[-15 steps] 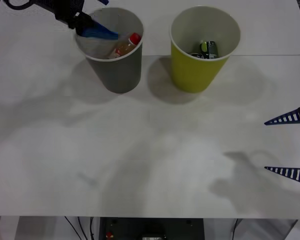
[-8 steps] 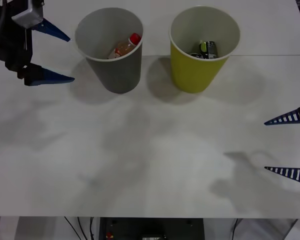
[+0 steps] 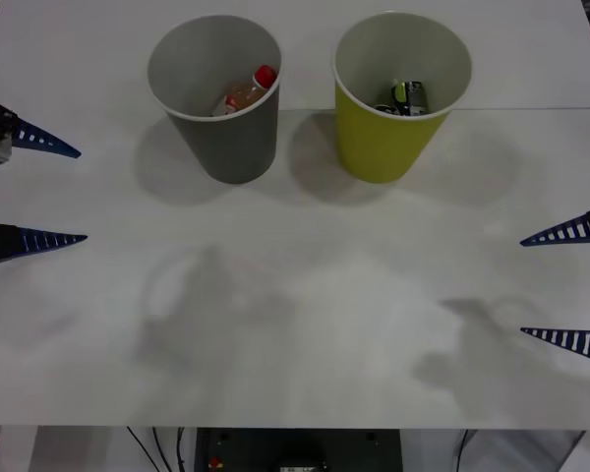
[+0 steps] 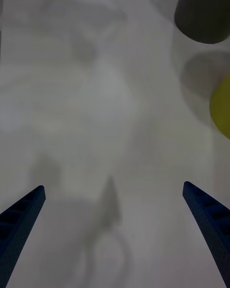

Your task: Put the can into the green bin and the plastic bottle into the gray bin

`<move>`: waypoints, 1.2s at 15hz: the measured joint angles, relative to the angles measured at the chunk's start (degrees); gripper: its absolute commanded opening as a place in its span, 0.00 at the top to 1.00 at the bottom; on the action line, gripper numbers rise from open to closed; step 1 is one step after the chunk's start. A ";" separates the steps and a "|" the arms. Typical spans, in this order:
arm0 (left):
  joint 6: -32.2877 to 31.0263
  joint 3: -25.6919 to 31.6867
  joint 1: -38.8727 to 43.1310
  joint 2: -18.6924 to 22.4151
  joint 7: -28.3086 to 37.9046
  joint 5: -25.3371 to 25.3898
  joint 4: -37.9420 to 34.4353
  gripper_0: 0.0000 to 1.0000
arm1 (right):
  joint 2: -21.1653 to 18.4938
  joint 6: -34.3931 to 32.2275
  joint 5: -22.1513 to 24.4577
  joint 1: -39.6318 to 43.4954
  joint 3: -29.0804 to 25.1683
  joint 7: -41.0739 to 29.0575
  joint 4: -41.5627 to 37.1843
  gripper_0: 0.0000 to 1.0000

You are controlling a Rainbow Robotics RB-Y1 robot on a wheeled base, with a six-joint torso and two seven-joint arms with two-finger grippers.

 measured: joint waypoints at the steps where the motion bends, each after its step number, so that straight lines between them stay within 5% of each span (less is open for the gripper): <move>1: 0.00 0.99 2.03 0.02 -1.72 0.57 0.00 0.00 | 0.00 0.00 0.00 -0.01 0.00 0.00 0.00 0.00; 8: 0.07 4.51 11.71 -0.02 -13.03 4.42 -0.01 0.00 | 0.00 0.00 0.00 0.00 0.00 0.00 0.00 0.00; 18: 0.63 6.24 16.94 -0.02 -16.84 6.71 -0.81 0.00 | 0.00 0.00 0.00 0.00 0.00 0.00 0.00 0.00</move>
